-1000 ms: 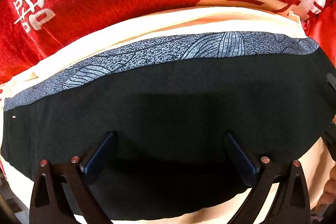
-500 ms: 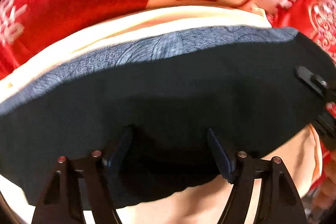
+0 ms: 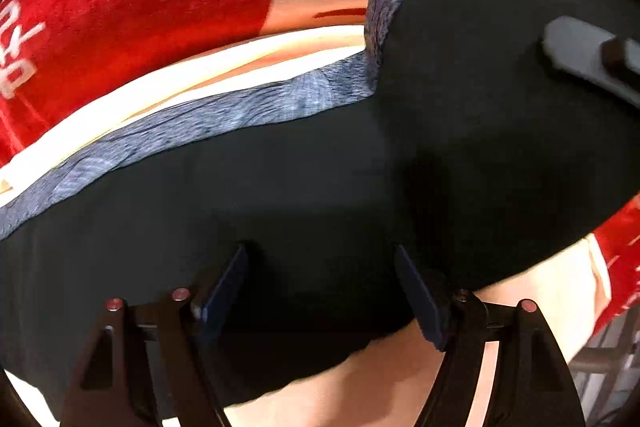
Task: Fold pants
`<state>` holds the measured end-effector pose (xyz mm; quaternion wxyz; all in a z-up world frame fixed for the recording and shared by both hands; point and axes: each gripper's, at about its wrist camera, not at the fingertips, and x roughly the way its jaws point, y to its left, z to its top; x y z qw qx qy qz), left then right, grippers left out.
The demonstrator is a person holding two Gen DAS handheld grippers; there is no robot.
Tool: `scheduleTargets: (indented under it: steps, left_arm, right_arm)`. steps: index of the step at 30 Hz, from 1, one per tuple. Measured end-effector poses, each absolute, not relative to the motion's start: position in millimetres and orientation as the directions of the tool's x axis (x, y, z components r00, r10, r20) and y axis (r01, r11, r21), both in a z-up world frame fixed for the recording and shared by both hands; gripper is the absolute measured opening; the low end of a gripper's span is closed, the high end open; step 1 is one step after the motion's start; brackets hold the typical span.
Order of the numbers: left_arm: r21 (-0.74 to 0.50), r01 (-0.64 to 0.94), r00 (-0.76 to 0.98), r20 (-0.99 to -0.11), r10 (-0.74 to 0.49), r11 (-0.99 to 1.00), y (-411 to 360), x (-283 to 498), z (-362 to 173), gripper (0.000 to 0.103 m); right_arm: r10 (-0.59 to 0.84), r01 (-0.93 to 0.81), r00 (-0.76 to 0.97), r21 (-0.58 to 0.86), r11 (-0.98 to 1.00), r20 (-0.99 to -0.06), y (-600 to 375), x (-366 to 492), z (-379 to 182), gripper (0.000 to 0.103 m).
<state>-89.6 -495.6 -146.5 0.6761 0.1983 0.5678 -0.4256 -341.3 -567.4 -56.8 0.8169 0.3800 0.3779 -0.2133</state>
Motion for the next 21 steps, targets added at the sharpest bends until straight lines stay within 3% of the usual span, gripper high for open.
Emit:
scheduleTargets:
  steps: [6, 8, 9, 14, 17, 19, 21]
  left_arm:
    - [-0.229, 0.738, 0.004, -0.939, -0.344, 0.635, -421.0, -35.7, -122.9, 0.077]
    - [-0.199, 0.727, 0.03, -0.947, -0.32, 0.657, -388.5, -12.8, -117.6, 0.092]
    - [-0.185, 0.72, 0.047, -0.949, -0.313, 0.668, -374.8, -5.3, -115.4, 0.093]
    - [-0.114, 0.67, 0.108, -0.963, -0.248, 0.733, -311.9, 40.3, -118.8, 0.093]
    - [-0.112, 0.62, 0.107, -0.968, -0.225, 0.777, -286.9, 56.8, -122.6, 0.093]
    - [-0.115, 0.602, 0.108, -0.969, -0.223, 0.79, -279.6, 62.0, -125.9, 0.093]
    - [-0.114, 0.604, 0.116, -0.967, -0.228, 0.789, -277.3, 60.5, -119.4, 0.093]
  right_arm:
    - [-0.166, 0.621, 0.502, 0.22, 0.752, -0.849, -505.8, -286.4, -53.7, 0.015]
    - [-0.18, 0.606, 0.471, 0.169, 0.777, -0.864, -487.2, -275.5, -62.5, 0.017]
    - [-0.188, 0.595, 0.448, 0.135, 0.792, -0.874, -473.3, -264.1, -69.2, 0.018]
    - [-0.231, 0.538, 0.306, -0.032, 0.842, -0.924, -413.7, -215.9, -113.1, 0.028]
    - [-0.328, 0.507, 0.223, -0.178, 0.843, -0.918, -386.0, -197.1, -136.1, 0.032]
    - [-0.384, 0.471, 0.193, -0.258, 0.844, -0.903, -367.5, -191.0, -142.1, 0.049]
    - [-0.354, 0.446, 0.209, -0.234, 0.864, -0.911, -354.1, -194.3, -135.8, 0.062]
